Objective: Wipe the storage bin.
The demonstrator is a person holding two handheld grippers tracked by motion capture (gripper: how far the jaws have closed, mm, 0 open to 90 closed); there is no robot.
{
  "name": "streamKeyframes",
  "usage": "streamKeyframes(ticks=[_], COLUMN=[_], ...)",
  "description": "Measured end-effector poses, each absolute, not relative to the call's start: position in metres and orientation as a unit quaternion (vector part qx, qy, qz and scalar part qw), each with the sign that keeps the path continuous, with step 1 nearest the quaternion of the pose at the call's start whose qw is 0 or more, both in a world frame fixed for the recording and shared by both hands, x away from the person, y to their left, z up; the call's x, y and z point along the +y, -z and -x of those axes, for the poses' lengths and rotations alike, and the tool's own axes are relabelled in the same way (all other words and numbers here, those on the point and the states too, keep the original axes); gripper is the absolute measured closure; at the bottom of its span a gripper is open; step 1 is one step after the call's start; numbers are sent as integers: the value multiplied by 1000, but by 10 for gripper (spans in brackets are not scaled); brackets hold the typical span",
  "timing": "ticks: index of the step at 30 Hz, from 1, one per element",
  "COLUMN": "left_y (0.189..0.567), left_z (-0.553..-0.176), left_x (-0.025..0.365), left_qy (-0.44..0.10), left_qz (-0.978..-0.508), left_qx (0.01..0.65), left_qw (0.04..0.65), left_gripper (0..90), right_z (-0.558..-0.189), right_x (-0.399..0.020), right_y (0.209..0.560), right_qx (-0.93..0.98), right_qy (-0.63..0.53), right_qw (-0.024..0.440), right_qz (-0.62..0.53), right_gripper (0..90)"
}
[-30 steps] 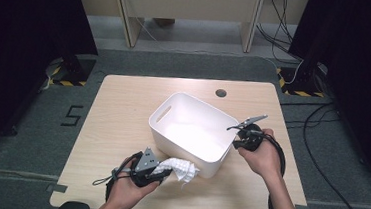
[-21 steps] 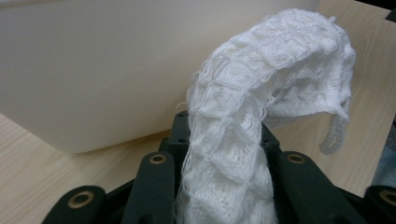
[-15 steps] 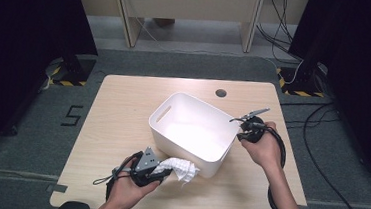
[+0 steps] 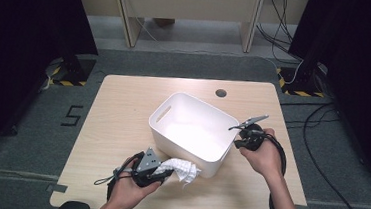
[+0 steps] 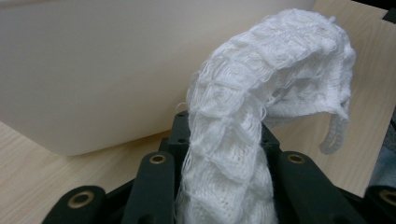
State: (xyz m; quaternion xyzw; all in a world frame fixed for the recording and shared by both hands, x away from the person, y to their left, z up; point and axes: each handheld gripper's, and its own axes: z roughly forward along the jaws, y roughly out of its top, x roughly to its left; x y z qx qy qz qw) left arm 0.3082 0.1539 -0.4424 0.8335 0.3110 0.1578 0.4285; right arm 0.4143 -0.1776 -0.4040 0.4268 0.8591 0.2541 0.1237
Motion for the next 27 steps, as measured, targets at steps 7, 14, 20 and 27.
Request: streamKeyframes(ticks=[7,14,20,27], left_y=[442,443,443,443], left_z=[-308,-308,-308,-309], left_x=[155,155,154,156], left_qy=[-159,-159,-158,-158], left_qz=[-832,-832,-832,-833], left_qx=[312,313,313,313], left_qw=[429,430,430,428], left_gripper=[687,686,686,687], right_z=[-412,-419,-436,-446], right_x=[-175,-177,-181,-179], right_y=[402,402,402,402], right_qx=[858,856,847,843], right_qy=[-263,-257,-258,-260], right_qw=[119,131,147,153], right_qz=[-424,-429,-441,-445], right_gripper=[900,900,900,900])
